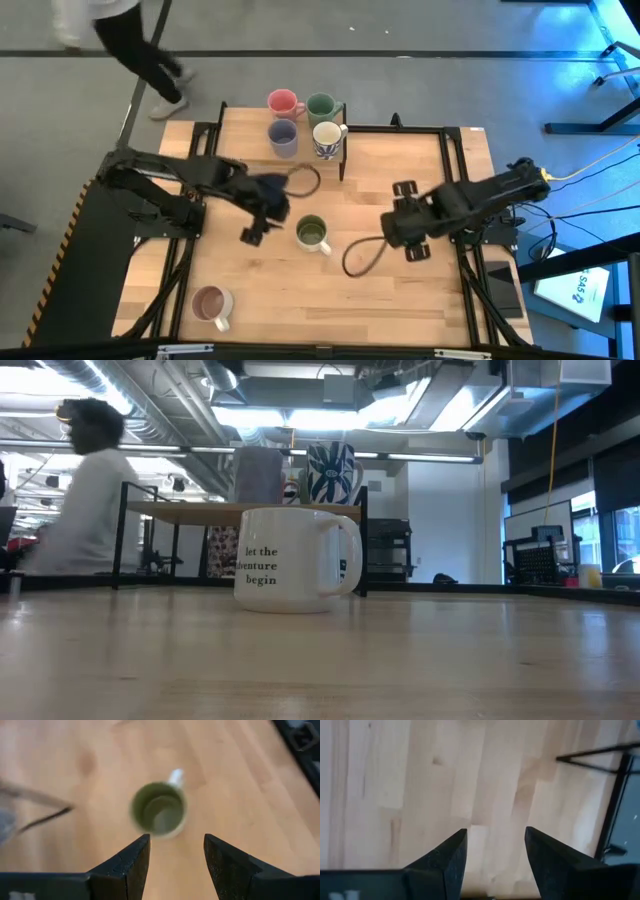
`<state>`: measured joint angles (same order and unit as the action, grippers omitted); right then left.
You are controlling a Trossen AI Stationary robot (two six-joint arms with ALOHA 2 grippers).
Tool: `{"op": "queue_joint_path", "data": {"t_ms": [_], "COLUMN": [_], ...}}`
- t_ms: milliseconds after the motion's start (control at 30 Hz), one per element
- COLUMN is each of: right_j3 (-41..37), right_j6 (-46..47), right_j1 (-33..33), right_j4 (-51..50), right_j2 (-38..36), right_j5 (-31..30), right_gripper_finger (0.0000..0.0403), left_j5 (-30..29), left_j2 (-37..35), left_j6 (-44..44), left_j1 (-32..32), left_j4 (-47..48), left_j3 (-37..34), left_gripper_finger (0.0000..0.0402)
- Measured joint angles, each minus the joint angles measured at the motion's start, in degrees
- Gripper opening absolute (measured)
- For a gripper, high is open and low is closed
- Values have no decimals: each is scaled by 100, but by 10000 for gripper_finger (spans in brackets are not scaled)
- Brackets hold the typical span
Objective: Place coffee mugs
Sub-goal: Put the white green mug on the shelf
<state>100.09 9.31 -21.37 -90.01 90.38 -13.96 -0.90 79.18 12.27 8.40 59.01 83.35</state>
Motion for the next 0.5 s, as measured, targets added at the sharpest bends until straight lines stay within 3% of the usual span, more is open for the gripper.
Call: {"op": "queue_joint_path", "data": {"t_ms": [233, 500], "right_j3": [-564, -611], "right_j6": [971, 1416], "right_j1": [-530, -728], "right_j4": [0, 115], "right_j2": [-215, -216], "right_j5": [-70, -39], "right_gripper_finger": [184, 184], "left_j5": [915, 1052], "left_j2": [37, 206], "left_j6": [548, 1045], "left_j1": [65, -13], "left_j4": [-2272, -3682], "left_j3": [-1710, -2853], "left_gripper_finger": [181, 181]}}
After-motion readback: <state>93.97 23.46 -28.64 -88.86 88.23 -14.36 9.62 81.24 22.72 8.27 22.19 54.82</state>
